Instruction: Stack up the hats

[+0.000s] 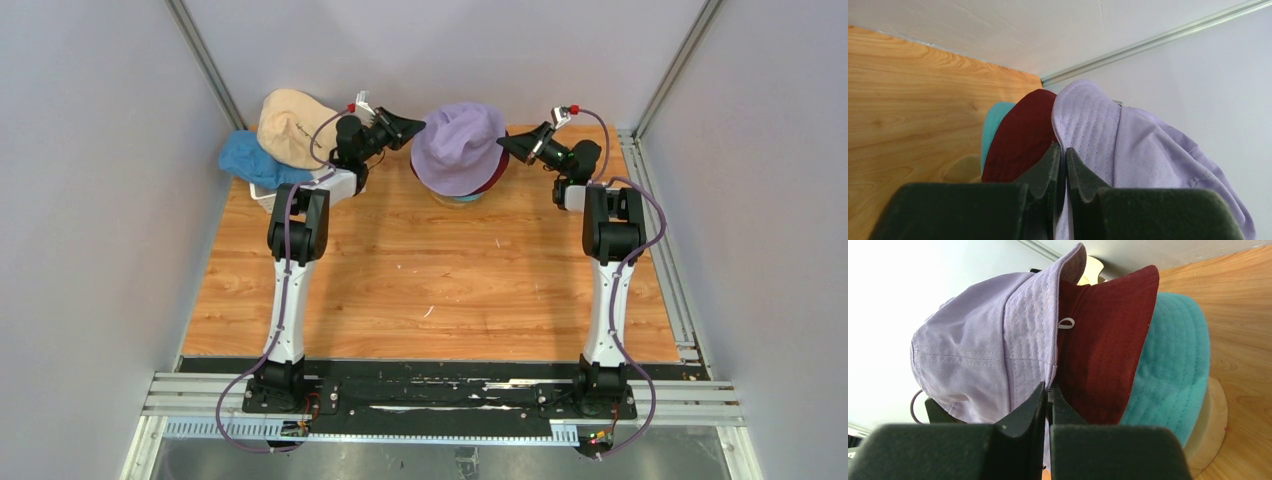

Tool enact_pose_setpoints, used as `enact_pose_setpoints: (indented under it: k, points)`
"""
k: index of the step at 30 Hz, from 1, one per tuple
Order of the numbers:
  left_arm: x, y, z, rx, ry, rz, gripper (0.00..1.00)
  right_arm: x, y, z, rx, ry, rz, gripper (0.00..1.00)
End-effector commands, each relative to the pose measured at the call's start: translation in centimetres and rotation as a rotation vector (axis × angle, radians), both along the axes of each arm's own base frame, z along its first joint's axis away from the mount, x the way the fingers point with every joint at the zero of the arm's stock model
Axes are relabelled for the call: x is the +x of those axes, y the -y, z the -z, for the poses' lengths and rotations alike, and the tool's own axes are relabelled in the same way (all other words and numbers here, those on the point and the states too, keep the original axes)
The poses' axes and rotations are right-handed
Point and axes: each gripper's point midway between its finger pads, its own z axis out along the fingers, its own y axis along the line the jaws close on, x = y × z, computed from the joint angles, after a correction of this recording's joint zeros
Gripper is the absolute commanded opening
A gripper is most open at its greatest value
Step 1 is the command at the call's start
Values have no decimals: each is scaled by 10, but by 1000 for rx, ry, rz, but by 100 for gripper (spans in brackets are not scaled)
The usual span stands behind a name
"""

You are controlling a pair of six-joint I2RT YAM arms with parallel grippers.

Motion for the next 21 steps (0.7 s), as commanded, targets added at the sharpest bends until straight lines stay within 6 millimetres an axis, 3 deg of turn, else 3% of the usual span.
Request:
enact_pose_setpoints:
  k: [1,11,17,21]
  points:
    - [-1,1,9,25,-12,-5,12,19,15,11,-23,7,70,1]
    - [5,-2,20,32,-43,-36,11,43,33,28,-41,-35,129,1]
    - [9,-6,34,67,-79,-72,0,48,33,27,-40,-30,130,1]
    - [9,-11,46,86,-105,-95,0,49,33,28,-39,-33,130,1]
